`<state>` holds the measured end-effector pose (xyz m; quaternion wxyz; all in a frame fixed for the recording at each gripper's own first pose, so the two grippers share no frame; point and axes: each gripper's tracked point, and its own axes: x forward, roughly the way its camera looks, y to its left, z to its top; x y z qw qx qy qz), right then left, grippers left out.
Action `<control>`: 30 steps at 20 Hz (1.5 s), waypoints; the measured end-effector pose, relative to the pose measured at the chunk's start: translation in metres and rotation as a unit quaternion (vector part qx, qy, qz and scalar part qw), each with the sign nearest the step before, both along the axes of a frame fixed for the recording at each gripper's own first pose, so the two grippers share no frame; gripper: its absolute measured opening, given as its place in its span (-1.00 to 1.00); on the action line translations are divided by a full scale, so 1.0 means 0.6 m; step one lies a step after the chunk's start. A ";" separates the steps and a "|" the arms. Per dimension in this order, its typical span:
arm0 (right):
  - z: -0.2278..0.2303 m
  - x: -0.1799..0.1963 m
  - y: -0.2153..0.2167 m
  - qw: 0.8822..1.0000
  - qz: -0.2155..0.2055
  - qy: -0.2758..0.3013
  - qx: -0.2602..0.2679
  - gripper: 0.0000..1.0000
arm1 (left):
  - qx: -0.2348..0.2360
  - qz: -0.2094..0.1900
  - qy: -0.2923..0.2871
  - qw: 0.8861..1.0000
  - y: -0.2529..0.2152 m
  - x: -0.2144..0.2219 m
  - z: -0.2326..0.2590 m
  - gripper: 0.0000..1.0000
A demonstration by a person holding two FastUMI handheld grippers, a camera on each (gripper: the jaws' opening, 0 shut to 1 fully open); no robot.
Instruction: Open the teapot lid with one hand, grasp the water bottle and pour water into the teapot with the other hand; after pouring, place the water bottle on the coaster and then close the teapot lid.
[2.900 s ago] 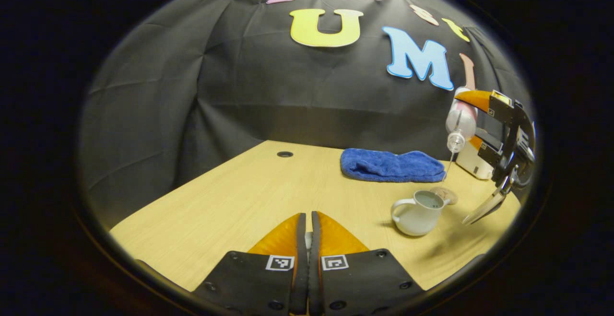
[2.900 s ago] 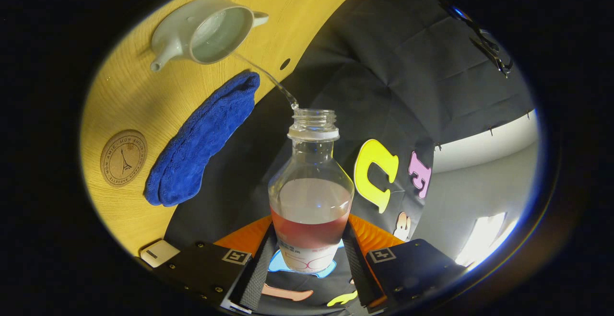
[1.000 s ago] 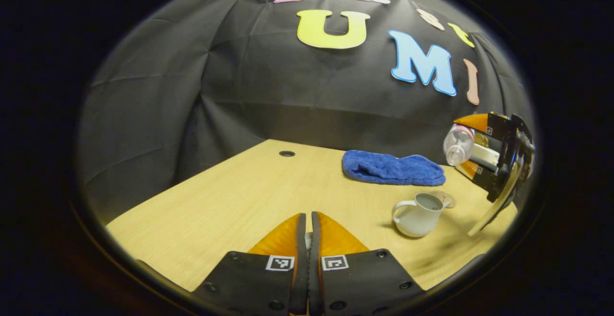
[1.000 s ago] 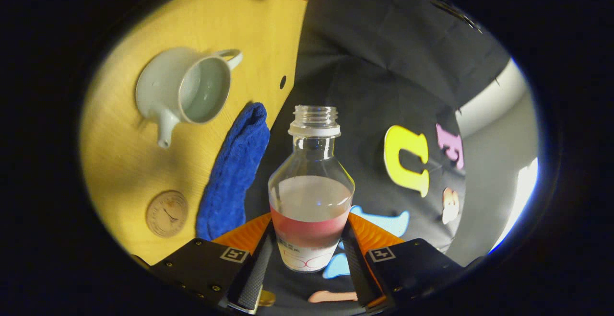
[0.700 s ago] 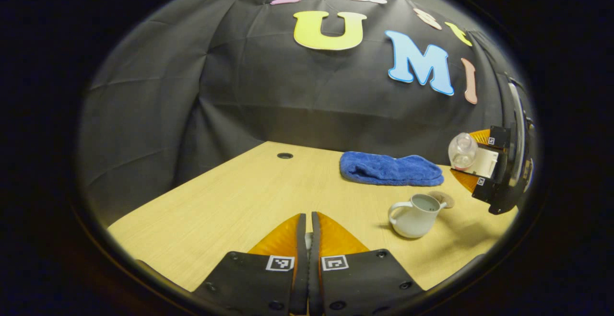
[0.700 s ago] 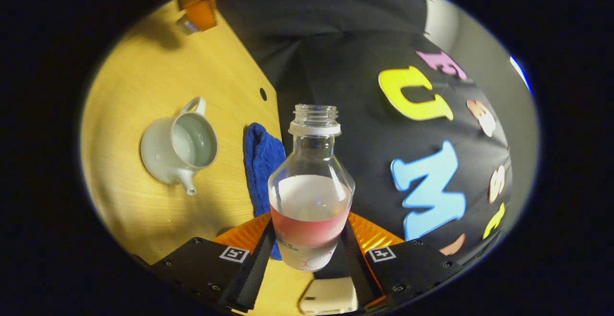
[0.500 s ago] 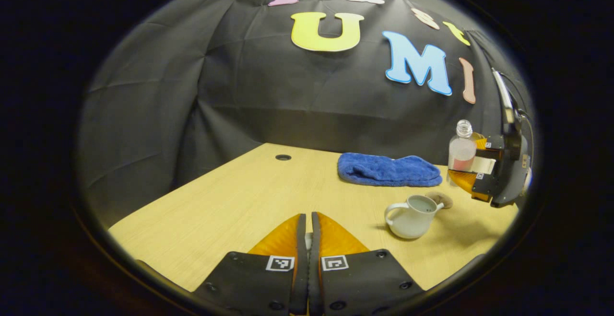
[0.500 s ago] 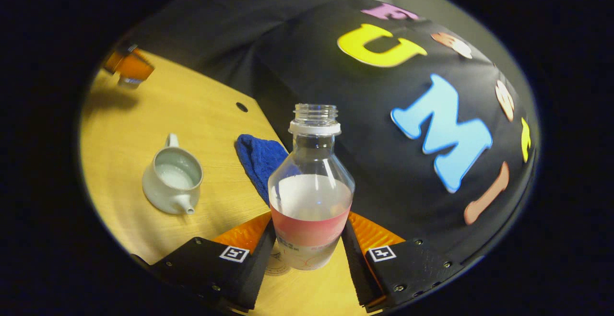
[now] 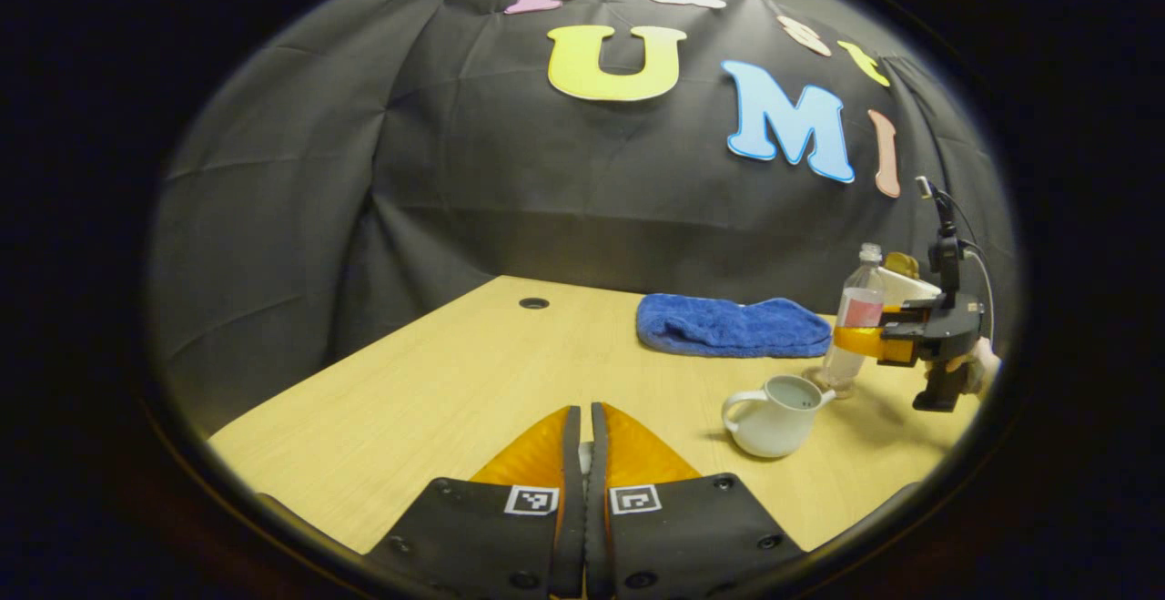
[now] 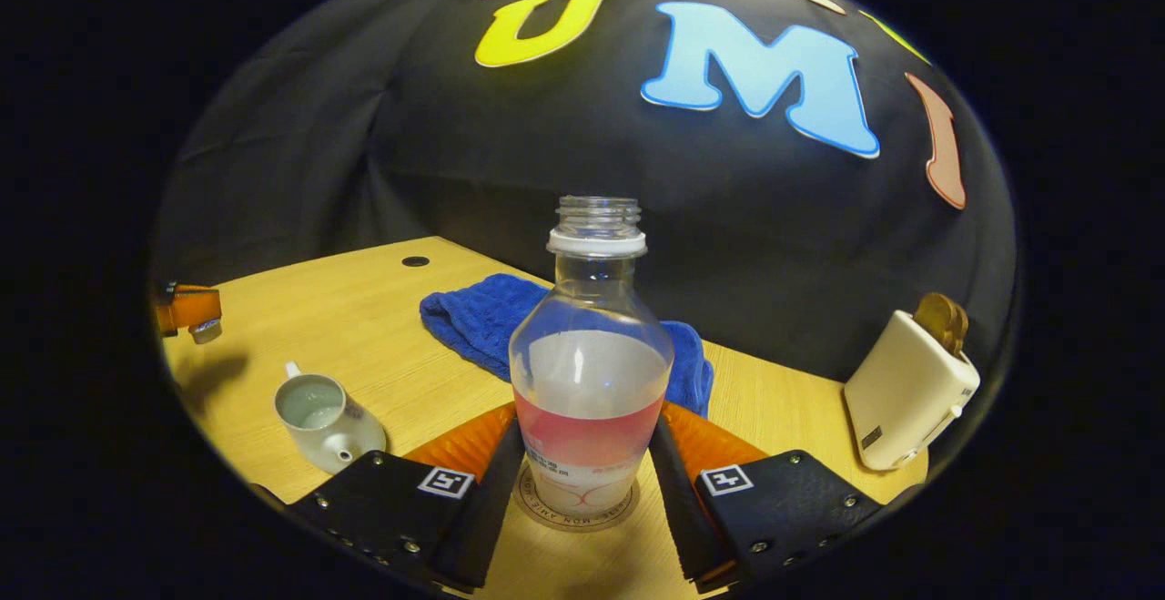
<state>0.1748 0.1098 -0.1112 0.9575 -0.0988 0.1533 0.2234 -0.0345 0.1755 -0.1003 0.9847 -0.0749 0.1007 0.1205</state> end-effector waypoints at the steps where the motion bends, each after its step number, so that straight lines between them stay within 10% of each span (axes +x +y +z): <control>1: -0.005 0.001 0.001 1.000 -0.002 0.011 0.015 0.51 | 0.000 0.000 0.000 1.000 0.000 0.000 0.000 -0.85; 9: -0.016 0.000 -0.008 0.998 -0.008 0.031 0.052 0.58 | 0.000 -0.011 0.001 1.000 -0.008 0.002 -0.003 -0.85; 11: -0.013 -0.005 -0.017 0.998 -0.017 0.021 0.051 0.95 | 0.003 -0.017 -0.002 1.000 -0.014 0.003 0.001 -0.85; 30: 0.098 -0.099 -0.136 0.992 -0.037 -0.051 0.108 0.96 | 0.041 -0.136 -0.059 0.988 -0.200 0.150 0.111 -0.87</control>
